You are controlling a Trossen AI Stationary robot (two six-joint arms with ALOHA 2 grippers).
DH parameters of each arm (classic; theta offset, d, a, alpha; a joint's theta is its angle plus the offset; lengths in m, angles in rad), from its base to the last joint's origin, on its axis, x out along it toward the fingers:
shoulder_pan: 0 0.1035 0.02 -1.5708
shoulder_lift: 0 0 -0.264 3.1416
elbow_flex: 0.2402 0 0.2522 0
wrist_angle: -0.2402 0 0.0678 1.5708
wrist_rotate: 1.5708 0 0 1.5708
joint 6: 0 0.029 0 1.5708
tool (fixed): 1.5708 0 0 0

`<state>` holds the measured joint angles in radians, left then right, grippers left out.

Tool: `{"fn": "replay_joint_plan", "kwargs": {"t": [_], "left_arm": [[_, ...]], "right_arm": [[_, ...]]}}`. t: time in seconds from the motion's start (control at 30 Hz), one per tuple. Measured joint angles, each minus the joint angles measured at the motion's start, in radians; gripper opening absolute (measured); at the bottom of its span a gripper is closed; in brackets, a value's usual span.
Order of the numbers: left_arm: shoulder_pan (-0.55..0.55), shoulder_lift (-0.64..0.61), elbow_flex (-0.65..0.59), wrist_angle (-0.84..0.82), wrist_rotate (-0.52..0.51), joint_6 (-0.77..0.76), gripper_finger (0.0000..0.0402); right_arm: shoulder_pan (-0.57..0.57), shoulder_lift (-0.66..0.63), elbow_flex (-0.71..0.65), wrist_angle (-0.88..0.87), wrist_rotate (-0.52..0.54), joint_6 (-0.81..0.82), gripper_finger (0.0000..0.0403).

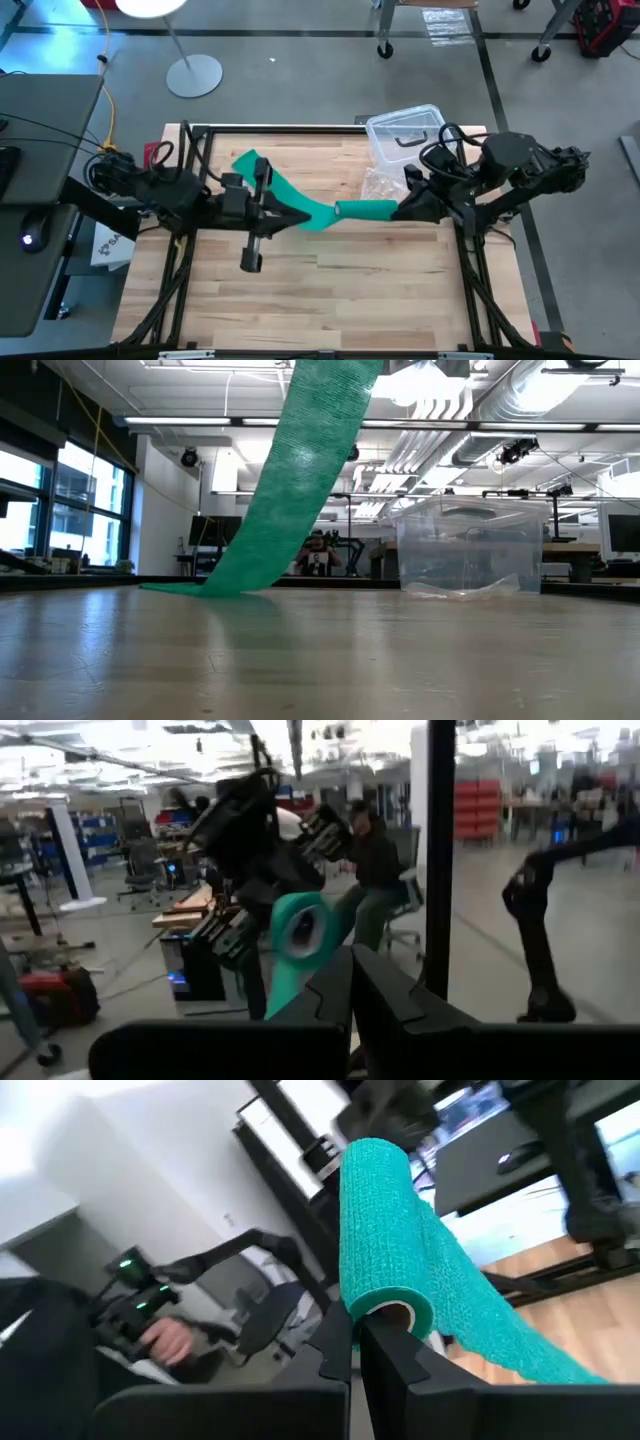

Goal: Roll bandage
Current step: Roll the green bandage

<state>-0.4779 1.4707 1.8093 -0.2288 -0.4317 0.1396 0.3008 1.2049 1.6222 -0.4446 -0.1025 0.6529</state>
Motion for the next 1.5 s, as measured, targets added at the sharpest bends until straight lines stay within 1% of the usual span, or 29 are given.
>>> {"fn": "replay_joint_plan", "kwargs": {"t": [0.07, 0.13, 0.37, 0.43, 0.5, 0.77, 1.1, 1.3, 1.5], "left_arm": [[0.012, 0.027, 0.047, -0.047, -0.001, 0.001, 0.0014], [0.023, 0.055, 0.086, -0.072, -0.014, -0.010, 0.0032], [0.031, 0.132, 0.169, -0.124, -0.047, -0.012, 0.0130], [0.032, 0.139, 0.183, -0.138, -0.050, -0.015, 0.0151], [0.032, 0.142, 0.187, -0.143, -0.061, -0.015, 0.0163], [0.000, 0.144, 0.187, -0.154, -0.201, -0.010, 0.0170], [-0.008, 0.181, 0.186, -0.144, -0.207, -0.041, 0.0170], [-0.006, 0.206, 0.186, -0.121, -0.240, -0.031, 0.0170], [0.000, 0.211, 0.187, -0.104, -0.218, -0.035, 0.0170]], "right_arm": [[0.000, 0.000, 0.000, 0.001, 0.027, 0.002, 0.0000], [0.000, 0.001, 0.000, 0.001, 0.038, 0.002, 0.0000], [0.000, 0.013, 0.000, 0.000, 0.041, -0.002, 0.0000], [0.001, 0.013, 0.000, -0.001, 0.041, -0.003, 0.0000], [0.001, 0.013, 0.000, -0.010, 0.041, -0.005, 0.0000], [0.001, 0.013, 0.000, -0.025, 0.019, -0.015, 0.0000], [0.001, 0.013, 0.000, -0.027, 0.018, -0.032, 0.0000], [0.001, 0.013, 0.000, -0.032, 0.014, -0.025, 0.0000], [0.001, 0.014, 0.000, -0.032, 0.014, -0.024, 0.0000]]}}
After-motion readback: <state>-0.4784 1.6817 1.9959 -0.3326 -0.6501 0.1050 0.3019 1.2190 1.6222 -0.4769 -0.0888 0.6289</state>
